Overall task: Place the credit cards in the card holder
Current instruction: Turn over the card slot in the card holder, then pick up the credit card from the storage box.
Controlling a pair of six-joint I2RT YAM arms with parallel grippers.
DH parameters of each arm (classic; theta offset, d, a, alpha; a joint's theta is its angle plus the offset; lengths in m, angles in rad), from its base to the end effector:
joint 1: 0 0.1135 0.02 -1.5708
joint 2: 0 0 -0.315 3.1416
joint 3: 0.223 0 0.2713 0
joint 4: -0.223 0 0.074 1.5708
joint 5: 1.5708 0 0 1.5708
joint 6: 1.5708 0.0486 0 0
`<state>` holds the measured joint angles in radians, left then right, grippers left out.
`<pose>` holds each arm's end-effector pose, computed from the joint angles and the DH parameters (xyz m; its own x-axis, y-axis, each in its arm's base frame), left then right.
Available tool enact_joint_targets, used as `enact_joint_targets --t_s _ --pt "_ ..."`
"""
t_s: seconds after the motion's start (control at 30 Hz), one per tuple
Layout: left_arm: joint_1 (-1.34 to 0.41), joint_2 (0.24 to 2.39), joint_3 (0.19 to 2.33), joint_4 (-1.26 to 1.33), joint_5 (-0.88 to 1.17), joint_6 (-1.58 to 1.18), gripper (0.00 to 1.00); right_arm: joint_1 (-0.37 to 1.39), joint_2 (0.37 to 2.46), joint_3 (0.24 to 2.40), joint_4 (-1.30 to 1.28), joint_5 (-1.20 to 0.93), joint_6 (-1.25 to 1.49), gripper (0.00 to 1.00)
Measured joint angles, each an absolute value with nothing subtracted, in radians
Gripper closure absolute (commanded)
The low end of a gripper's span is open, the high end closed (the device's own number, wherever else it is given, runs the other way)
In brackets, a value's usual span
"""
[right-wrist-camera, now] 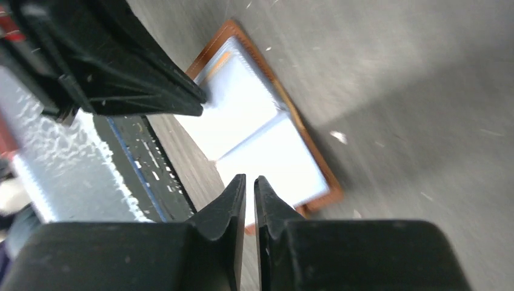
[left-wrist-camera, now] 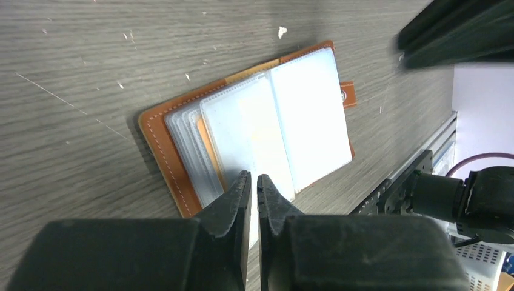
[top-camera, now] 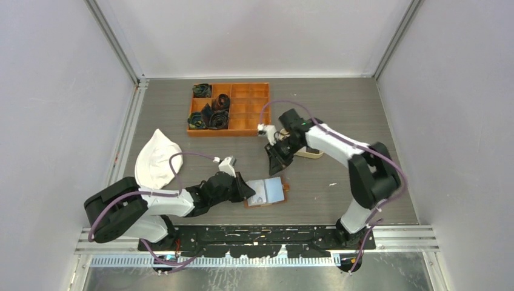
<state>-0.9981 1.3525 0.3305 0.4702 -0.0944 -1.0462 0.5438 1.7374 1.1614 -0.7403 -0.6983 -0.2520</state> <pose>0.1367 -0.2036 0.1624 -0.8288 -0.3047 -0.4693 0.1514 0.6853 -0.7123 0.2875 0.2103 0.2227 -0.6687 -0.6275 -0.3989 -0.7244 0.4288 0.5398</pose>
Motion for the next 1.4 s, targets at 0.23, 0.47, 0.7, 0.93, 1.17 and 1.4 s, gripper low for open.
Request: enact_joint_targets --t_s 0.23,0.47,0.7,0.93,1.17,1.4 --pt "-0.979 1.283 0.330 0.421 -0.084 -1.017 0.76 0.387 1.286 1.125 -0.652 -0.485 -0.298 0.01" --pt "-0.979 0.996 0.345 0.306 -0.080 -0.892 0.26 0.305 1.041 1.063 -0.426 -0.390 -0.187 0.01" --pt "-0.979 0.747 0.223 0.379 -0.090 -0.844 0.20 0.194 1.305 1.140 -0.319 -0.487 0.065 0.13" --pt "-0.979 0.704 0.105 0.401 -0.112 -0.860 0.22 0.120 1.475 1.089 -0.345 -0.490 0.166 0.22" --pt "-0.979 0.789 0.104 0.458 -0.112 -0.885 0.23 0.110 1.555 1.085 -0.362 -0.430 0.196 0.30" --pt "-0.979 0.913 0.114 0.495 -0.094 -0.913 0.24 0.096 1.703 1.085 -0.374 -0.432 0.239 0.39"
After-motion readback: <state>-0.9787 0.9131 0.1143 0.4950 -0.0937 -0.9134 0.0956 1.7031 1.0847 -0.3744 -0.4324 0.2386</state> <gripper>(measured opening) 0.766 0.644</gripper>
